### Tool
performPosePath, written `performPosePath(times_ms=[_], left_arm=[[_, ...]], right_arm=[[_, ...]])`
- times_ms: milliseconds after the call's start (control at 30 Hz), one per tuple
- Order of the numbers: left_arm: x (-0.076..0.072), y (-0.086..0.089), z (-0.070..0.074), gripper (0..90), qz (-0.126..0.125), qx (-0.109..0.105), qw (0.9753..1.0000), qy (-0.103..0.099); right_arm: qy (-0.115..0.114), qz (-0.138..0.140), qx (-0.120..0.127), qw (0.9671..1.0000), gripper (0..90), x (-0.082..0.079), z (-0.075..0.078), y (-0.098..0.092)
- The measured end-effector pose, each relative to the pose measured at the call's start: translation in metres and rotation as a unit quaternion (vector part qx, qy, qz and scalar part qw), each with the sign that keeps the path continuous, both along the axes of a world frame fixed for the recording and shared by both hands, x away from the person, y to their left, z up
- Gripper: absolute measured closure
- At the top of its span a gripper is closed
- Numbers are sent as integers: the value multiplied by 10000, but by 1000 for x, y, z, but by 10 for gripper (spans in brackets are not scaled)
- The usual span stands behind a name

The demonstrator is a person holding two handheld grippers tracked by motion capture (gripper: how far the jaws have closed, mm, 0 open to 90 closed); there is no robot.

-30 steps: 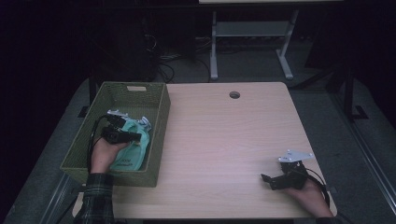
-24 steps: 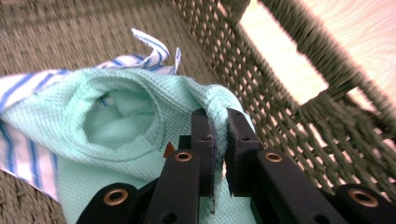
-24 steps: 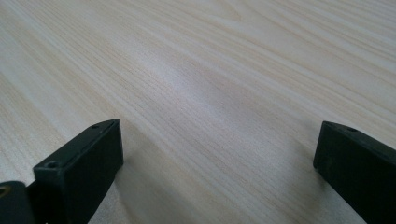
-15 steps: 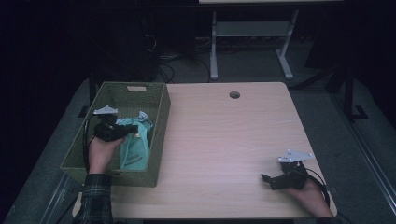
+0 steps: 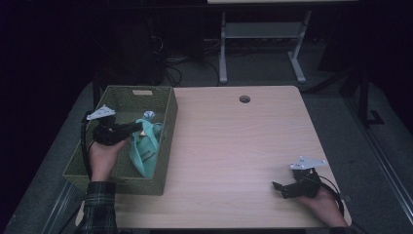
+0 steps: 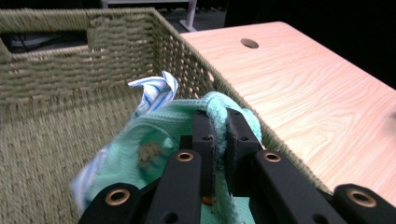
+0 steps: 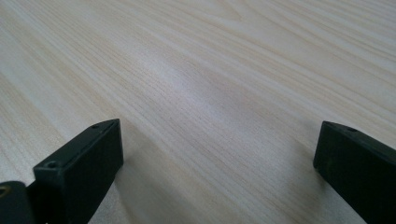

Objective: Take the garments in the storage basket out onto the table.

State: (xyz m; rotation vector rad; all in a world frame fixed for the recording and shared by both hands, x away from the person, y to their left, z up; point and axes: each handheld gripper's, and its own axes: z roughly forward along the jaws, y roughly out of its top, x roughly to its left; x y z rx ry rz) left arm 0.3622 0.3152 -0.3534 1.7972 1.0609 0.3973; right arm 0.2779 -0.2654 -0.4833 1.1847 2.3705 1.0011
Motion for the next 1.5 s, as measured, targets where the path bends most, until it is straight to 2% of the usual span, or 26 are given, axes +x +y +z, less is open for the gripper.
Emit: performPosePath(times_ms=[333, 667, 933, 1100, 1133, 1367, 1500], left_arm=[[-7, 8, 21, 840, 20, -240, 9992, -330], [-12, 14, 48, 841, -78, -366, 9980, -502], [-14, 15, 63, 841, -221, -380, 9978, -499], [-19, 16, 82, 841, -302, -551, 9959, -644], [-19, 16, 82, 841, -302, -551, 9959, -644], [-24, 7, 107, 841, -450, -526, 9940, -848], [-25, -1, 114, 840, -572, -560, 9928, -889]], right_arm=[[13, -9, -3, 10000, 10, 0, 0, 0], [23, -22, 6, 10000, 10, 0, 0, 0], [37, -30, 12, 10000, 10, -1, 0, 0], [27, -21, 10, 10000, 10, 0, 0, 0], [27, -21, 10, 10000, 10, 0, 0, 0], [31, -32, 0, 10000, 10, 0, 0, 0], [30, -33, 0, 10000, 10, 0, 0, 0]])
